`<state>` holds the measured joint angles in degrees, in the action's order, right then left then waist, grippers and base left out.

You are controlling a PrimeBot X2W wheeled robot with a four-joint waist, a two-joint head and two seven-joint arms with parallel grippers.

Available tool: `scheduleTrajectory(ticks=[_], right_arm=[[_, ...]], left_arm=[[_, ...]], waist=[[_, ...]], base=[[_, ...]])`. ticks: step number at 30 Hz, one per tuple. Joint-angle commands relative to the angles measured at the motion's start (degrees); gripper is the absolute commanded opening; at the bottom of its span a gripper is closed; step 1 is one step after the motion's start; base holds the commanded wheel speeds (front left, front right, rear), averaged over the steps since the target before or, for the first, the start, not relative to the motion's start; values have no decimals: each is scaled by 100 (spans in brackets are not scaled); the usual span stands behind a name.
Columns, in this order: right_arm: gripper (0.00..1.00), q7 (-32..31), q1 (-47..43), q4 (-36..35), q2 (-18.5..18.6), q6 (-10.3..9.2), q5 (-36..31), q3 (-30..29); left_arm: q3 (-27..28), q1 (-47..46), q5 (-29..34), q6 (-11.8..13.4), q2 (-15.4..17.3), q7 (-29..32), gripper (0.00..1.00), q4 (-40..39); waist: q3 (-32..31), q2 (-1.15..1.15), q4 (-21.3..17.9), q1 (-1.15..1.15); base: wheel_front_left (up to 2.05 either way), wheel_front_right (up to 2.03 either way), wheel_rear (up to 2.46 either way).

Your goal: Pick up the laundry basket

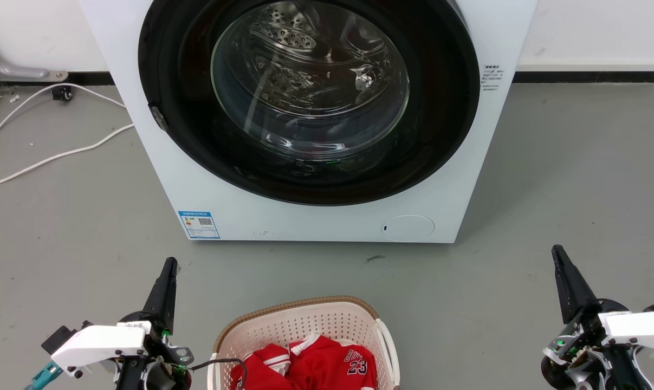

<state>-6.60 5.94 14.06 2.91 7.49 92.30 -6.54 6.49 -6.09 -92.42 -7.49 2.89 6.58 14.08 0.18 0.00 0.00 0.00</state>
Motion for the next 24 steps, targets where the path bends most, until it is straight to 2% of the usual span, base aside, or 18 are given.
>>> scheduleTrajectory(ticks=[1, 4, 5, 10, 14, 24], right_arm=[[0, -7, 60, 0, -6, 0, 23, 1], [0, -7, 60, 0, -6, 0, 23, 1], [100, 0, -3, 9, -1, 0, -1, 1], [100, 79, -110, 100, -6, 0, -55, 34], [100, 197, -121, 72, -6, 0, -280, 28], [100, 470, -159, -262, -5, 0, -1638, 83]], left_arm=[[4, -35, 0, -11, -4, 12, 0, 0], [4, -35, 0, -11, -4, 12, 0, 0], [-1, 3, 0, 0, -1, 0, 100, 11], [-28, 104, 55, 1, -13, -86, 100, 75], [-1, 117, 343, 1, -11, -204, 100, 10], [-34, 128, 1653, 98, -9, -476, 100, -271]], waist=[[0, 0, 0, 0], [0, 0, 0, 0], [0, 0, 0, 0], [3, 0, 0, 0], [8, 0, 1, 0], [32, 0, 1, 0]], base=[[0, 0, 0], [0, 0, 0], [0, 0, 0], [0, 0, 0], [0, 0, 0], [0, 0, 0]])
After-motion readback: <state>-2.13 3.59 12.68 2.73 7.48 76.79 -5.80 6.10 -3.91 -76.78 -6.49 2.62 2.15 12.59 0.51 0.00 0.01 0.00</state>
